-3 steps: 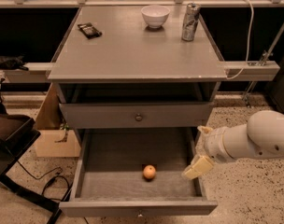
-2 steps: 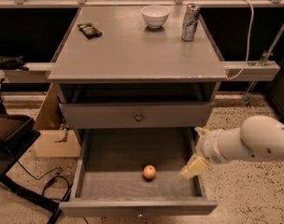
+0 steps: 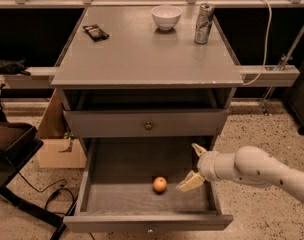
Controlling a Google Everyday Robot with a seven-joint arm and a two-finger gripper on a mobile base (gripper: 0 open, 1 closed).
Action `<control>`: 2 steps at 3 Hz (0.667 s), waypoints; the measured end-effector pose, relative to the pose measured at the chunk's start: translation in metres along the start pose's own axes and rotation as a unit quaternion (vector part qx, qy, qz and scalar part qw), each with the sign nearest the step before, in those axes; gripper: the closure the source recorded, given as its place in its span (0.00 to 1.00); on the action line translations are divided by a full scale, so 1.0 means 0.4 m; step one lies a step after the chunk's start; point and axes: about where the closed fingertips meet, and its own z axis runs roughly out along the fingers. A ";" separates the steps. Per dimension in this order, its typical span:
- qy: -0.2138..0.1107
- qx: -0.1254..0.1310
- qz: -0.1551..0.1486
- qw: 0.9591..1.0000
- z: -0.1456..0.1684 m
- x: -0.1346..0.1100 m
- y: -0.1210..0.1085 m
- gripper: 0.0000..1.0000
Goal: Pick orange from middle drawer and place on counter
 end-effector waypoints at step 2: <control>-0.041 -0.055 -0.032 0.997 0.196 0.051 0.055 0.00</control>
Offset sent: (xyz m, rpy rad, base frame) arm 0.0109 0.0703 -0.0933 0.0929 -0.0085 0.1981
